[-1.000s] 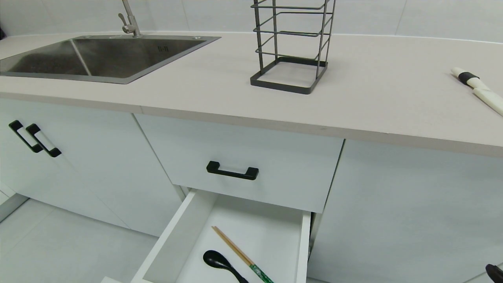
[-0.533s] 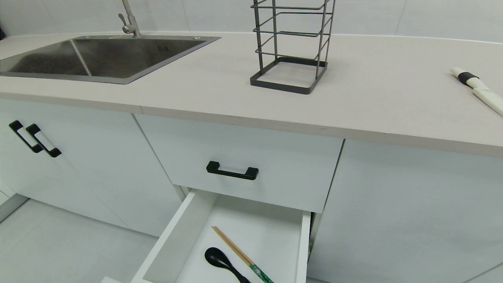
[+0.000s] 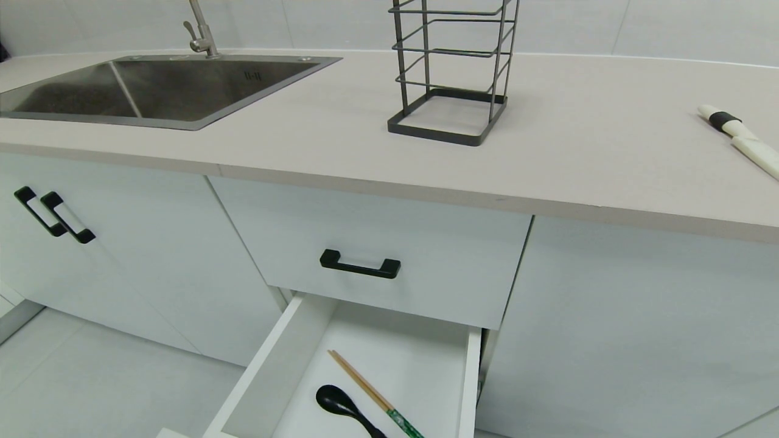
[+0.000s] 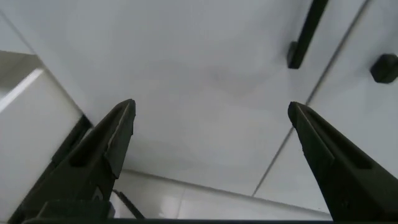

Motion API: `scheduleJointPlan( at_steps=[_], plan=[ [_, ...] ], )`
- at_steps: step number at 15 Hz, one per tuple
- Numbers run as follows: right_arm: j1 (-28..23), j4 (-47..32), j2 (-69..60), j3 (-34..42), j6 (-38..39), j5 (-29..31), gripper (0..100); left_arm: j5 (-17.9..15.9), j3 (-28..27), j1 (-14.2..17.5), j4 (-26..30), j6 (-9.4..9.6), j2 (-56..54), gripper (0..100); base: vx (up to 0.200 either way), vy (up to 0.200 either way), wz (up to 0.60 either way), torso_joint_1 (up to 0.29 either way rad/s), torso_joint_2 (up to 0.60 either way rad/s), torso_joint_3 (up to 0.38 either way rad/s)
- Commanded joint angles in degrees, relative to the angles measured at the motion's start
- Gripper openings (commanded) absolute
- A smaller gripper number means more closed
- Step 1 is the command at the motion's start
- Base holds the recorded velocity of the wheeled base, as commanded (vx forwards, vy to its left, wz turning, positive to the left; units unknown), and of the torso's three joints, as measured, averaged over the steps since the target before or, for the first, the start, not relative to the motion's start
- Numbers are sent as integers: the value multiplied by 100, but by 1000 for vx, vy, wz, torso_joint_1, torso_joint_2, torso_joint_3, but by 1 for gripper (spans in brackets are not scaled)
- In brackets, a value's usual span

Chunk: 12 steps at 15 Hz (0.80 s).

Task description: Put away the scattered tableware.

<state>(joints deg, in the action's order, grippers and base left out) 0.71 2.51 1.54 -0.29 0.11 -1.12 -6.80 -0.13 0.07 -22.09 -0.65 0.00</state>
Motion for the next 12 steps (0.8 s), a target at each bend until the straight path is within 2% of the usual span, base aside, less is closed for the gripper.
scheduleJointPlan(
  at_steps=[1, 2, 3, 4, 5, 6, 7, 8, 10, 11, 12],
  plan=[
    [-53, 4, -154, 20, -11, -11, 100, -313, -110, -7, -6, -102, 0, 100, 0, 0, 0, 0, 0, 0],
    [-53, -14, -154, 20, -187, -2, 100, -1051, -980, -16, 978, -472, 202, 100, 0, 0, 0, 0, 0, 0],
    [-62, -251, -145, 20, -257, 200, 100, -1464, -1727, -34, 2068, -621, 475, 100, 0, 0, 0, 0, 0, 0],
    [-62, -357, -145, 3, -222, 323, 100, -1631, -2034, -51, 2534, -726, 624, 100, 0, 0, 0, 0, 0, 0],
    [-62, -295, -145, 12, -37, 420, 100, -2159, -2650, -148, 3431, -1034, 1002, 100, 0, 0, 0, 0, 0, 0],
    [-62, -286, -145, 12, -2, 429, 100, -2572, -2790, -157, 3633, -1148, 1327, 100, 0, 0, 0, 0, 0, 0],
    [-62, -286, -145, 20, -20, 420, 100, -2642, -2773, -201, 3642, -1148, 1635, 100, 0, 0, 0, 0, 0, 0],
    [-62, -286, -145, 20, -11, 420, 100, -2651, -2764, -271, 3642, -1139, 1969, 100, 0, 0, 0, 0, 0, 0],
    [-62, -286, -145, 12, 7, 420, 100, -2651, -2711, -719, 3642, -1087, 2672, 100, 0, 0, 0, 0, 0, 0],
    [-62, -286, -145, 12, 7, 420, 100, -2642, -2650, -1044, 3642, -946, 2856, 100, 0, 0, 0, 0, 0, 0],
    [-62, -277, -145, 12, 7, 420, 100, -2642, -2588, -1176, 3650, -841, 2936, 100, 0, 0, 0, 0, 0, 0]
  ],
)
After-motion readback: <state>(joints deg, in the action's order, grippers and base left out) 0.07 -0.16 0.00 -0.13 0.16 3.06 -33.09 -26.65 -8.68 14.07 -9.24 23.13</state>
